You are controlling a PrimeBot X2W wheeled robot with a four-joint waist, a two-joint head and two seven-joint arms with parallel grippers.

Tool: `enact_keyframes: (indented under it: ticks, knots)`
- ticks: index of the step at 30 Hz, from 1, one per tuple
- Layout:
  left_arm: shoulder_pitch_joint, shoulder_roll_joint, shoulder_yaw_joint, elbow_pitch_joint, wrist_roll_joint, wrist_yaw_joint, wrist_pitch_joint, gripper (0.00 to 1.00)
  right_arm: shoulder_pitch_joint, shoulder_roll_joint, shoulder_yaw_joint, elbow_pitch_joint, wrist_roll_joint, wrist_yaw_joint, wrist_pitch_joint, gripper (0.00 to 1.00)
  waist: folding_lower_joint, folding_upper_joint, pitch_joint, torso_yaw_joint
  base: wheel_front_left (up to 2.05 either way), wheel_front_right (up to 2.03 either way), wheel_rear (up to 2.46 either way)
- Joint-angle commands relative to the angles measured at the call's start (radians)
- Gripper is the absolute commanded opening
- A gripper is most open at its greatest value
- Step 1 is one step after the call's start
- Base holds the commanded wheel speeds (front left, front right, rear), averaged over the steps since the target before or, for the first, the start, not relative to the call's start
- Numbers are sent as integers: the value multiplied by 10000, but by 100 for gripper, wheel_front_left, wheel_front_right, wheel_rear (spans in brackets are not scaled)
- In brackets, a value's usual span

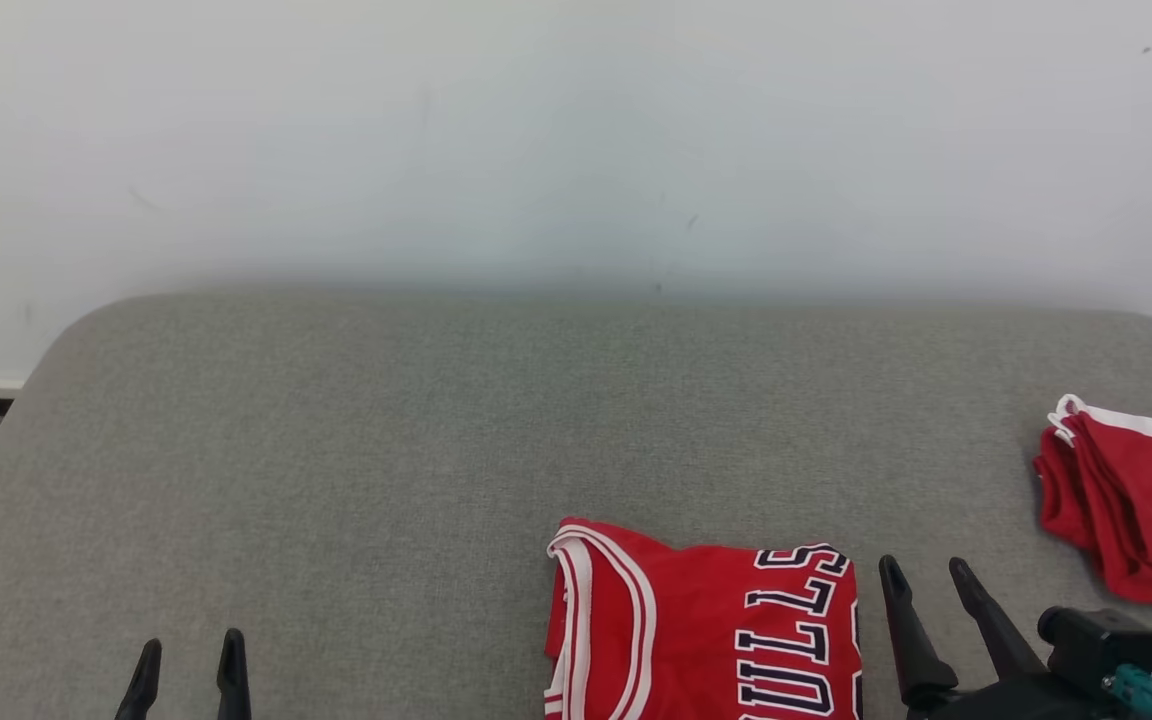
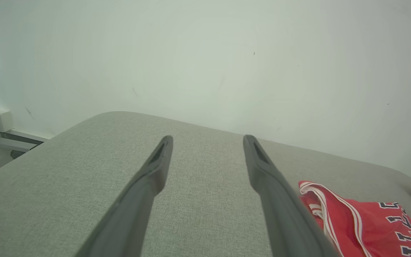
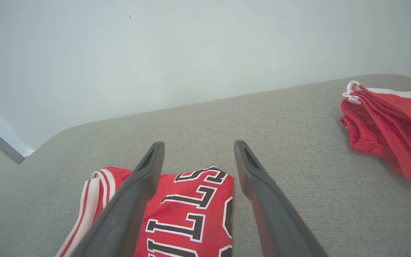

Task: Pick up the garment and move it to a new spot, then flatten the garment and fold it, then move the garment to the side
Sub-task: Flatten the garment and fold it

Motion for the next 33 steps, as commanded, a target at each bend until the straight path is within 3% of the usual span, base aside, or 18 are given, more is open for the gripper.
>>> enact_keyframes:
  ticks: [1, 8, 15, 33]
  knots:
    - [217, -31, 67, 45, 122, 30, -28, 100, 88, 22, 23, 87, -92, 8, -133, 100, 0, 0, -157, -166, 0, 0, 0]
    - [404, -200, 170, 463, 344, 25, -28, 100, 181, 16, 83, 1108, -720, 8, -1027, 100, 0, 0, -344, -506, 0, 0, 0]
    - [375, -310, 103, 858, 596, 12, -30, 100, 60, -43, 141, 1931, -940, 8, -1029, 100, 0, 0, -358, -604, 0, 0, 0]
    - [268, 46, -37, 910, 596, 1, -28, 100, -32, -19, 334, 1844, -981, 8, -722, 100, 0, 0, -200, -585, 0, 0, 0]
